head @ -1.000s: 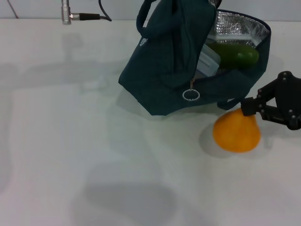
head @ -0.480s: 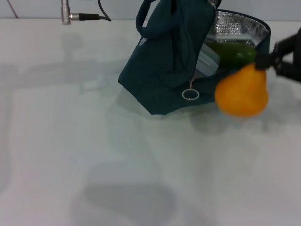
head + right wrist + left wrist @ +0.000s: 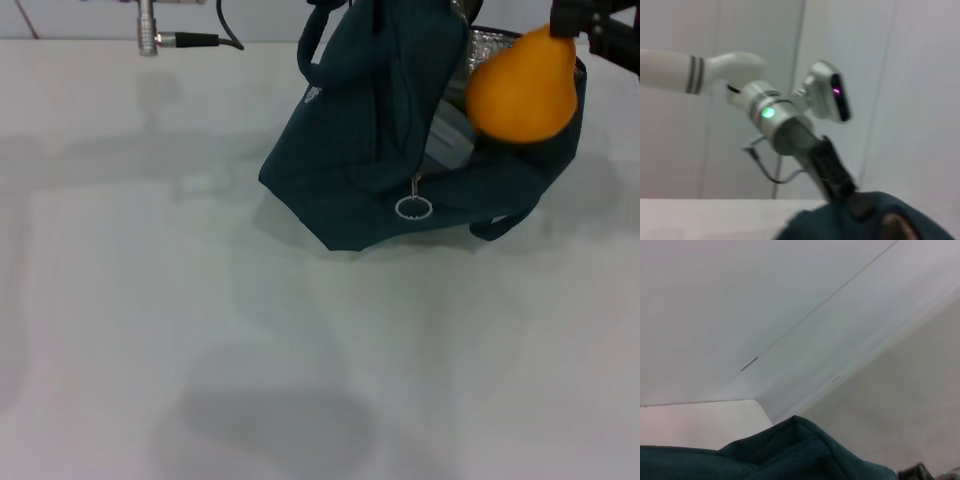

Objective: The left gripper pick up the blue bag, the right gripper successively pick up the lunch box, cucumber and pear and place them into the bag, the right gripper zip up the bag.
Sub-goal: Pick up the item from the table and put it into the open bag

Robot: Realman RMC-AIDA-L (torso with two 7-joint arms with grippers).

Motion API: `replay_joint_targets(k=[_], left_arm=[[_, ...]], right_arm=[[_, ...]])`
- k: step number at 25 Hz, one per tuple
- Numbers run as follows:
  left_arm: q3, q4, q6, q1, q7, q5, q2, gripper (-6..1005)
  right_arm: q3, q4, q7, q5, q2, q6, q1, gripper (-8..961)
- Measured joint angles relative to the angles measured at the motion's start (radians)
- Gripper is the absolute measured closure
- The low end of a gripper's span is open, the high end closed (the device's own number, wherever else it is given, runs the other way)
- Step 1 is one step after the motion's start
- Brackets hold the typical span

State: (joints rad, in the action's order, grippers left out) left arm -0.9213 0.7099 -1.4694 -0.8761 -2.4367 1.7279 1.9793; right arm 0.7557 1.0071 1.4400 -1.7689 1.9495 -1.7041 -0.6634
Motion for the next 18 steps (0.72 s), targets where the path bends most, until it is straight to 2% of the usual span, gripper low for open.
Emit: replay_joint_targets(k=[8, 18], left_arm=[[0.001, 0.0, -0.055, -0.003, -0.051, -0.004, 0.004, 952], [0.002, 0.0, -0.111, 0.0, -0.071, -0.018, 0.025, 952]], right_arm=[[0.075, 0.001, -0.029, -0.007, 0.012, 0.154, 0.0, 917], [0.149, -0.013, -0.09, -0.007, 0.034, 0.274, -0.008, 915]])
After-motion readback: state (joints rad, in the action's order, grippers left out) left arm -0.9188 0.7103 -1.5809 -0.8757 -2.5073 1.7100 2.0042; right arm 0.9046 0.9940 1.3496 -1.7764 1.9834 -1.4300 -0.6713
